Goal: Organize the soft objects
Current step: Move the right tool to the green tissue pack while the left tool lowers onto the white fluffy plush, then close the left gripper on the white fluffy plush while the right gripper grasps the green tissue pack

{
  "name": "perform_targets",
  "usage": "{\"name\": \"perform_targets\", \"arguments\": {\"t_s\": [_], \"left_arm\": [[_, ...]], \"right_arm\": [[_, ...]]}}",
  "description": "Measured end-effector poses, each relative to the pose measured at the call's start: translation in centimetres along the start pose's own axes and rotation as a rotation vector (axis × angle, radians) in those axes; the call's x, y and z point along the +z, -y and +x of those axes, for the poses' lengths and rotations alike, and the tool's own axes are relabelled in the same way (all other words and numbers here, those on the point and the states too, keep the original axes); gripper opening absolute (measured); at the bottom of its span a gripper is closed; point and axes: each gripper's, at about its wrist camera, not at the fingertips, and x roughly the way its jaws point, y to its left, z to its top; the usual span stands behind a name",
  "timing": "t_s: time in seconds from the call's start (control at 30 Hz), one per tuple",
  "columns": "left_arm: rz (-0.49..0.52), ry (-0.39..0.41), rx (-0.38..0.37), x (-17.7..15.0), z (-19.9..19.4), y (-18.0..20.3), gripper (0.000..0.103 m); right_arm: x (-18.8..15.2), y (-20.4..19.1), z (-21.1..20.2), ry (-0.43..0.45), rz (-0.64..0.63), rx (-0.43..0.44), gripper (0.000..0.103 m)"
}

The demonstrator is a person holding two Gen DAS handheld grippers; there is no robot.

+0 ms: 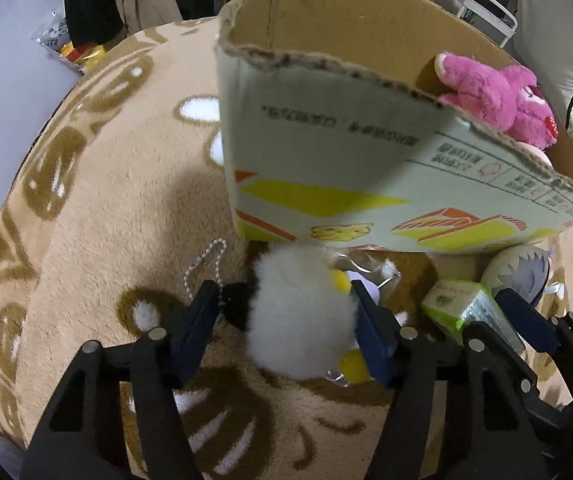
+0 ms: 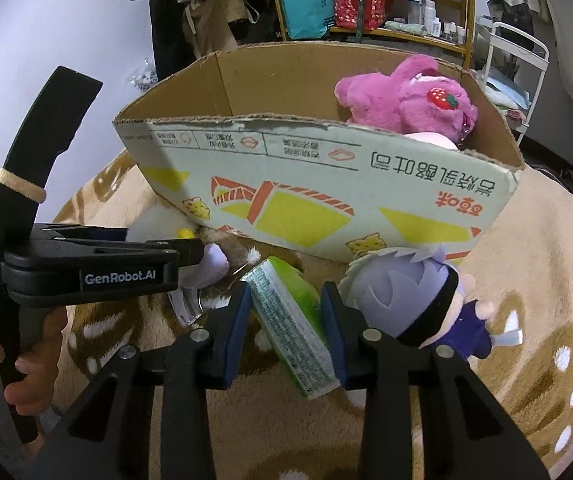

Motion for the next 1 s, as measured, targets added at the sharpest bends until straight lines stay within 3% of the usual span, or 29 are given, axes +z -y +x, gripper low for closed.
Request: {"name": "perform_targets", "arguments": {"t_s": [0.33,0.63,0.67,0.7,0.83,1.0], "left_arm": [[0.013,0.004,-0.009,0.0,0.3,0.2,0.044],[0.008,0.052,-0.005,-1.6,-2.4,-0.1,0.044],[0.01,0.059,-0.005,-2.0,-2.8,-0.1,0.044],[0.01,0.065,-0.004,-2.3,-3.2,0.2,0.044],[0.034,0.087,0.01,-3.4,-4.6,0.5,0.044],[0.027,0.091,0.035,-3.9,-5.2,0.9,0.044]], "right_arm": [[-0.2,0.2,-0.2,0.007,0.018,-0.005,0.035],[-0.6,1.5,-2.0,0.025,0.083,0.036,0.033],[-0.7,1.6,-2.1,0.03,0.09,0.039,0.026],[-0.7,1.7,-2.4,0.039,0.095,0.041,0.007],[-0.6,1.5,-2.7,0.052,0.084,0.025,0.002],[-0.9,1.4,-1.6,0.003,0.1,0.03,0.003]]}}
